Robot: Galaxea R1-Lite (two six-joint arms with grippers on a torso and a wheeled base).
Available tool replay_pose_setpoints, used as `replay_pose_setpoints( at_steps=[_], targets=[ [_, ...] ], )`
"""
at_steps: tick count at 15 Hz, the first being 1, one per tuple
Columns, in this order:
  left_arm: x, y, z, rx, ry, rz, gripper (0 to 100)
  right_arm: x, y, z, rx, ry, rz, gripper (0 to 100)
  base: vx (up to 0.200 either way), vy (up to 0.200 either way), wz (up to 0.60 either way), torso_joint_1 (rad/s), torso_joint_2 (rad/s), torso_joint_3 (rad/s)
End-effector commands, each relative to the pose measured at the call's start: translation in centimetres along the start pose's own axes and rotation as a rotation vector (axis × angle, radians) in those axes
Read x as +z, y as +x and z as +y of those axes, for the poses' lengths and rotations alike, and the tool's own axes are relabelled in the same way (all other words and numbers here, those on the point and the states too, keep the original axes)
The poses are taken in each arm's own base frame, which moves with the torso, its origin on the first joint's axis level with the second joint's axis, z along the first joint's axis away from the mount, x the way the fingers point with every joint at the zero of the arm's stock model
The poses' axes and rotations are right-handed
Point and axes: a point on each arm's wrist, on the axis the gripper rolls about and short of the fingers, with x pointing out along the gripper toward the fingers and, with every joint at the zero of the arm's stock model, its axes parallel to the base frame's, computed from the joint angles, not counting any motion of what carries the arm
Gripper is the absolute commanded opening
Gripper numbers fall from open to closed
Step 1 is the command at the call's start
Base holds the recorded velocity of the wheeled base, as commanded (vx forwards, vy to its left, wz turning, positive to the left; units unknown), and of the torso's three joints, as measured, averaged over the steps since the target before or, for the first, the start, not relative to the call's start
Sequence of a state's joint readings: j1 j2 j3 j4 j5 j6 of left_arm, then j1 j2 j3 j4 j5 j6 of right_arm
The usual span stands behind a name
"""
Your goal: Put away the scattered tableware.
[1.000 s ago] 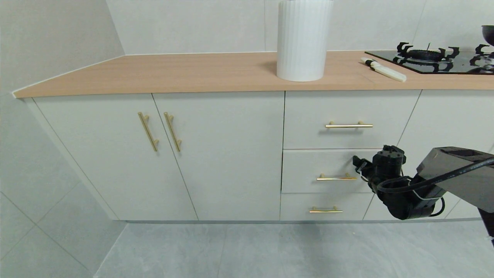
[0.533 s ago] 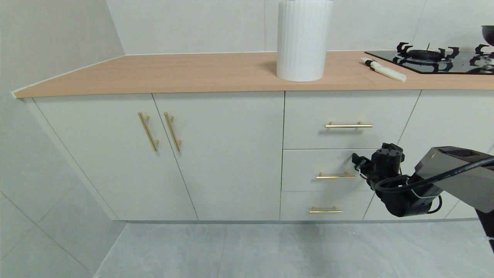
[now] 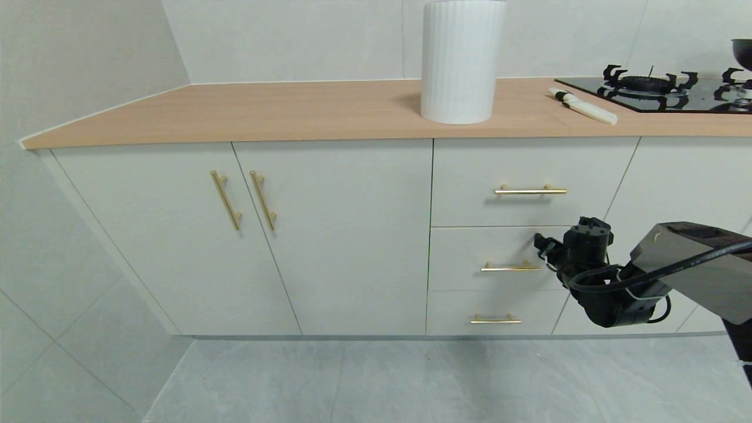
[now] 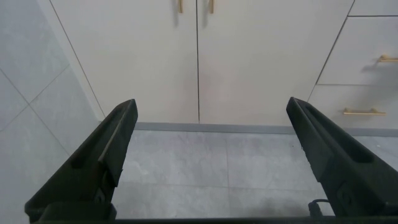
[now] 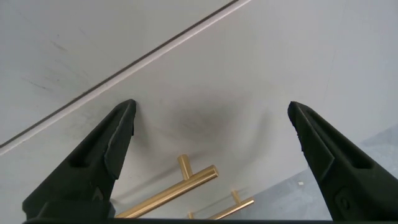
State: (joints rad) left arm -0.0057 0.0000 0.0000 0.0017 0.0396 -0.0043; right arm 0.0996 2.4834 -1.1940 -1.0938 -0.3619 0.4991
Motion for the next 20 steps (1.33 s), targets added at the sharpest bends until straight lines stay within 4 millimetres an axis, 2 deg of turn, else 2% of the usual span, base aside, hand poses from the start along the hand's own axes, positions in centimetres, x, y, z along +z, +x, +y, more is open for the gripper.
replay_pose_setpoints(
  at_steps=[1, 4, 7, 10, 11, 12, 15, 17, 20],
  targets=[
    [0.0, 0.0, 0.0, 0.0, 0.0, 0.0, 100, 0.6, -0.4, 0.2, 0.002, 0.004, -0.008, 100, 0.0, 0.0, 0.0, 0.0, 0.0, 0.0],
    [0.0, 0.0, 0.0, 0.0, 0.0, 0.0, 100, 1.7, -3.4, -0.3, 0.043, -0.016, 0.069, 100, 0.0, 0.0, 0.0, 0.0, 0.0, 0.0],
    [0.0, 0.0, 0.0, 0.0, 0.0, 0.001, 100, 6.4, -10.2, 0.1, 0.215, -0.035, 0.134, 100, 0.0, 0.0, 0.0, 0.0, 0.0, 0.0],
    [0.0, 0.0, 0.0, 0.0, 0.0, 0.0, 100, 11.4, -17.1, 0.0, 0.267, -0.201, 0.036, 100, 0.0, 0.0, 0.0, 0.0, 0.0, 0.0],
    [0.0, 0.0, 0.0, 0.0, 0.0, 0.0, 100, 12.5, -19.0, -0.3, 0.269, -0.232, 0.007, 100, 0.0, 0.0, 0.0, 0.0, 0.0, 0.0],
    [0.0, 0.0, 0.0, 0.0, 0.0, 0.0, 100, 13.8, -21.9, -0.7, 0.26, -0.281, -0.02, 100, 0.0, 0.0, 0.0, 0.0, 0.0, 0.0],
    [0.0, 0.0, 0.0, 0.0, 0.0, 0.0, 100, 15.8, -29.6, -2.8, 0.268, -0.374, -0.084, 100, 0.0, 0.0, 0.0, 0.0, 0.0, 0.0],
    [0.0, 0.0, 0.0, 0.0, 0.0, 0.0, 100, 17.3, -33.5, -4.0, 0.277, -0.355, -0.144, 100, 0.0, 0.0, 0.0, 0.0, 0.0, 0.0],
    [0.0, 0.0, 0.0, 0.0, 0.0, 0.0, 100, 17.6, -39.6, -6.7, 0.283, -0.365, -0.169, 100, 0.0, 0.0, 0.0, 0.0, 0.0, 0.0]
  ],
)
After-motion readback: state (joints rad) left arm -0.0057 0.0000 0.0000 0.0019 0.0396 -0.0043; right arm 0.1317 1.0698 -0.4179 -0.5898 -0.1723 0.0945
